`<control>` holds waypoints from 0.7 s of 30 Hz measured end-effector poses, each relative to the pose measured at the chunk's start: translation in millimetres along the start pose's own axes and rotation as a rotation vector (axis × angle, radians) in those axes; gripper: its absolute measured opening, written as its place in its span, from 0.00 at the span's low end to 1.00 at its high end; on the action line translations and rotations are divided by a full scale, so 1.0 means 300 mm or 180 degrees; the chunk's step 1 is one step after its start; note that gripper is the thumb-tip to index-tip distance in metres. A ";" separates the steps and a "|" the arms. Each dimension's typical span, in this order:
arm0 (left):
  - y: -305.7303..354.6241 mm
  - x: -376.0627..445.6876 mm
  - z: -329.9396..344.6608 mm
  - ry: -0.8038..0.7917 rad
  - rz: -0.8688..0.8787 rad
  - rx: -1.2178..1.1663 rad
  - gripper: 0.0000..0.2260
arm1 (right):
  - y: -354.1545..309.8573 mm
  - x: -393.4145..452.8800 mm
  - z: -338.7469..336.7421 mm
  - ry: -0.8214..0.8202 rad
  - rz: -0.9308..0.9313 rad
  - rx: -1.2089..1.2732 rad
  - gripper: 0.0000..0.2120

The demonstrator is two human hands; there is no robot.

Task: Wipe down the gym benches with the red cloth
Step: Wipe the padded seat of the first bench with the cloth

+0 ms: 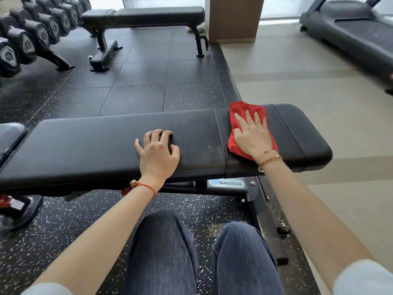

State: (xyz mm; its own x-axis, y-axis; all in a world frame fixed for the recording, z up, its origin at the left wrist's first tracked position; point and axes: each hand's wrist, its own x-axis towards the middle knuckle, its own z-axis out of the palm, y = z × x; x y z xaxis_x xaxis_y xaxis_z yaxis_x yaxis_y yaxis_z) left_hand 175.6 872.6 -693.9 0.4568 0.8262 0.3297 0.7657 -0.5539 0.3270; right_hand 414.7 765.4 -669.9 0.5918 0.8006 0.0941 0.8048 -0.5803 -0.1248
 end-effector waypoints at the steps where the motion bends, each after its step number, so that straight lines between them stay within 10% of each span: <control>1: 0.000 0.000 0.001 0.0019 -0.0002 -0.0006 0.20 | -0.020 -0.006 0.001 0.0010 -0.0031 0.0022 0.27; 7: -0.009 -0.005 0.005 -0.0063 0.0083 0.0067 0.21 | 0.037 -0.179 0.019 0.0231 -0.0355 0.0128 0.28; 16: 0.003 -0.015 0.009 -0.0144 0.0060 0.0162 0.20 | 0.341 -0.031 -0.046 0.0016 0.0999 0.0027 0.27; 21: 0.009 -0.009 0.008 -0.0119 0.0066 0.0203 0.19 | 0.245 0.037 -0.051 -0.0114 0.0449 0.0029 0.26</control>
State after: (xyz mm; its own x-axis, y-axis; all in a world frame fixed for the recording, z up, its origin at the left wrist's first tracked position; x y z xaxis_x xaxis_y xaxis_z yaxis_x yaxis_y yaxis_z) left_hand 177.5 869.0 -696.0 0.4885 0.8186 0.3022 0.7827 -0.5641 0.2629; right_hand 481.0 729.5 -662.9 0.6970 0.7160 0.0398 0.7131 -0.6863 -0.1432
